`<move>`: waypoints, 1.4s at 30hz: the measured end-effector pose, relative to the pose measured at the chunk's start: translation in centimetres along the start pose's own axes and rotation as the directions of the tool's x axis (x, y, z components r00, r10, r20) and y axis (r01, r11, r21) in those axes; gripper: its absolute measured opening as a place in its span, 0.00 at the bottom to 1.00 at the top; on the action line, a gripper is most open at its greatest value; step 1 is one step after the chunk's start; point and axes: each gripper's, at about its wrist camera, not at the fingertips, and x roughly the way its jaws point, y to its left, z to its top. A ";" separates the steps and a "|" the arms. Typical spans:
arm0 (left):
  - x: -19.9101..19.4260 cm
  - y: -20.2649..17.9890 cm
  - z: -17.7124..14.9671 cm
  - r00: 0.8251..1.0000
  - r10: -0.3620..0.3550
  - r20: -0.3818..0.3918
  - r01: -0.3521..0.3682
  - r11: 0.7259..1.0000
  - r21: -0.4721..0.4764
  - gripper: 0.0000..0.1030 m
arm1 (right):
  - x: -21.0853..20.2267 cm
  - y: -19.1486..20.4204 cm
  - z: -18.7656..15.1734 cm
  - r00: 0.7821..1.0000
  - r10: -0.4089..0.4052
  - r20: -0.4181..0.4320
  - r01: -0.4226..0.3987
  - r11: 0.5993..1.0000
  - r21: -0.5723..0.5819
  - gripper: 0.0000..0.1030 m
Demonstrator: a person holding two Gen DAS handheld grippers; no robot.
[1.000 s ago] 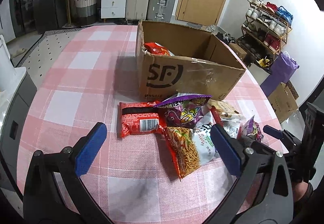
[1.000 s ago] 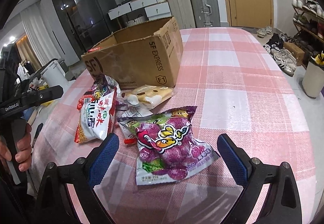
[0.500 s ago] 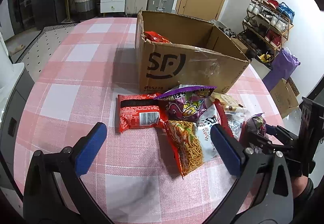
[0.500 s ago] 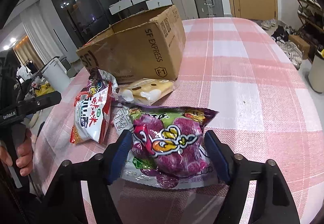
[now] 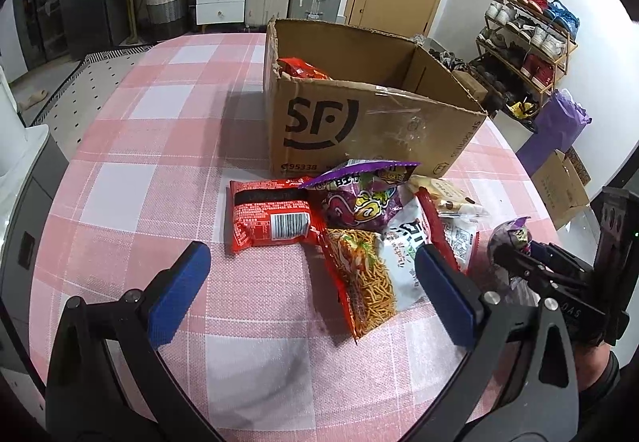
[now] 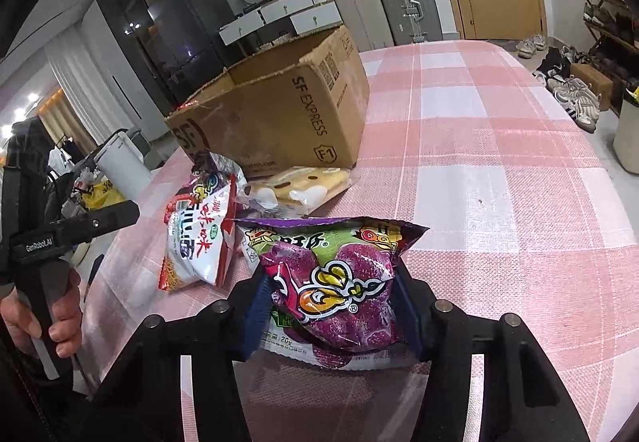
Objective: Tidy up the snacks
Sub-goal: 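Grasp the noodle-snack bag with the left gripper while the right holds the purple bag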
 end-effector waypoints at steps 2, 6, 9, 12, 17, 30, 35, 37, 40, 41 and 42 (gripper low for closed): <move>0.0 0.0 0.0 1.000 0.001 0.000 -0.001 1.000 -0.001 0.99 | -0.4 -0.1 0.0 1.000 0.000 0.009 0.000 1.000 0.003 0.54; 0.0 -0.1 0.0 1.000 0.001 -0.003 -0.001 1.000 0.003 0.99 | -1.1 -0.1 -0.1 1.000 -0.004 0.024 0.004 1.000 0.007 0.53; 0.0 -0.1 -0.1 1.000 0.000 -0.011 0.000 1.000 0.004 0.99 | -1.5 -0.1 -0.2 1.000 -0.002 0.030 0.002 1.000 0.009 0.53; 0.2 -0.2 -0.3 1.000 0.001 -0.022 -0.001 1.000 0.003 0.99 | -1.7 -0.2 -0.3 0.999 -0.001 0.035 0.001 1.000 0.010 0.53; 0.8 -0.5 -0.4 0.999 -0.005 -0.046 0.005 1.000 0.002 0.99 | -1.9 -0.5 -0.4 0.999 0.003 0.041 -0.004 1.000 0.019 0.54; 4.6 -1.0 -1.0 0.988 -0.066 -0.141 0.056 0.995 -0.078 0.99 | -2.4 -0.9 -0.8 0.998 0.023 0.053 -0.025 0.999 0.037 0.54; 5.6 -1.3 -0.7 0.985 -0.088 -0.149 0.073 0.992 -0.100 0.99 | -2.2 -0.9 -0.9 0.999 0.009 0.047 -0.011 0.999 0.041 0.54; 6.0 -1.8 -0.5 0.983 -0.100 -0.152 0.086 0.991 -0.099 0.99 | -2.3 -0.8 -0.9 0.999 0.003 0.051 -0.005 0.999 0.039 0.54; 6.8 -2.3 -0.4 0.979 -0.125 -0.162 0.110 0.989 -0.100 0.99 | -2.5 -0.5 -0.8 0.998 -0.010 0.056 0.008 0.999 0.034 0.54; 7.0 -2.4 -0.5 0.977 -0.130 -0.167 0.114 0.988 -0.099 0.98 | -2.5 -0.5 -0.9 0.998 -0.010 0.055 0.008 0.999 0.033 0.54; 7.0 -2.3 -0.6 0.976 -0.135 -0.173 0.119 0.988 -0.100 0.98 | -2.5 -0.5 -0.9 0.999 -0.009 0.053 0.007 0.999 0.033 0.54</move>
